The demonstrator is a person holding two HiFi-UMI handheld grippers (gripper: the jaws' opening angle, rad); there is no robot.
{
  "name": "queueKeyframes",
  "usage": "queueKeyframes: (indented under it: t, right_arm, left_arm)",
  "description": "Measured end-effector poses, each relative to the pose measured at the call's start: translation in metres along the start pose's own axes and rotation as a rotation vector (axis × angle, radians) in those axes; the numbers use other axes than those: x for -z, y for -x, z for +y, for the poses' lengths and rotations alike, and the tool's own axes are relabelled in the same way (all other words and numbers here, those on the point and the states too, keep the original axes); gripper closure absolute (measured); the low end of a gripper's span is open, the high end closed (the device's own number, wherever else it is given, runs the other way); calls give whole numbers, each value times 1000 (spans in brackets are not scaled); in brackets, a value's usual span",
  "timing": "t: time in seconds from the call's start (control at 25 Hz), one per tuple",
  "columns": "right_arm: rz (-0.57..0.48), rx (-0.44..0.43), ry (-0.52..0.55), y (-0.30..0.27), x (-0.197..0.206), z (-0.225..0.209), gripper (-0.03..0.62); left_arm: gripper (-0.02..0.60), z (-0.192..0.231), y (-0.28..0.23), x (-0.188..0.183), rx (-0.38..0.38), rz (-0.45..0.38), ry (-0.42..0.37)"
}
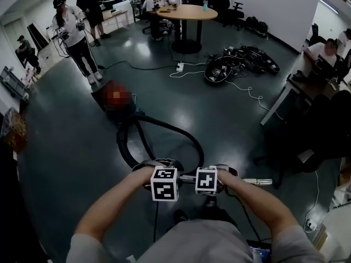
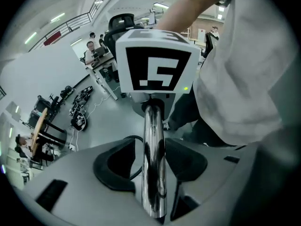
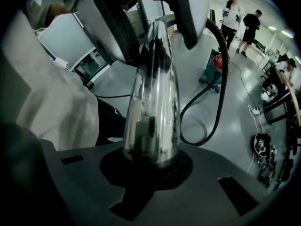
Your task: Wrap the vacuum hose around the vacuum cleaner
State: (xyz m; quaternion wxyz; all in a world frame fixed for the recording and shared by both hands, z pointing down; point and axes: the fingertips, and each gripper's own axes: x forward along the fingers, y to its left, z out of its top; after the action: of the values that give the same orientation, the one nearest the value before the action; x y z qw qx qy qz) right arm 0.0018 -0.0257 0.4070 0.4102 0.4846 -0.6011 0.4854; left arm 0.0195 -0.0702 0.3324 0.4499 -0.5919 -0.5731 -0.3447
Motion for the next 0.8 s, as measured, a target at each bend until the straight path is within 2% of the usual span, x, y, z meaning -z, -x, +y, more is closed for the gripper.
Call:
queueKeyframes:
  t: [0.2,0.4,0.6,0.8]
  right_arm:
    - [71,8,118,7,14,-14,540]
    - [102,-25,184,16,21,-37,540]
    - [137,-38,305,33,31,-66,540]
    - [177,-105,363,39,55,-97,540]
  left_arm:
    - [393,1,-18,-3,39,-20,67]
    - [393,27,-39,1,-5,-34,177]
    - [393,44,-62,-3,20,-12,252]
    - [431,77,-72,-19,20,-62,359]
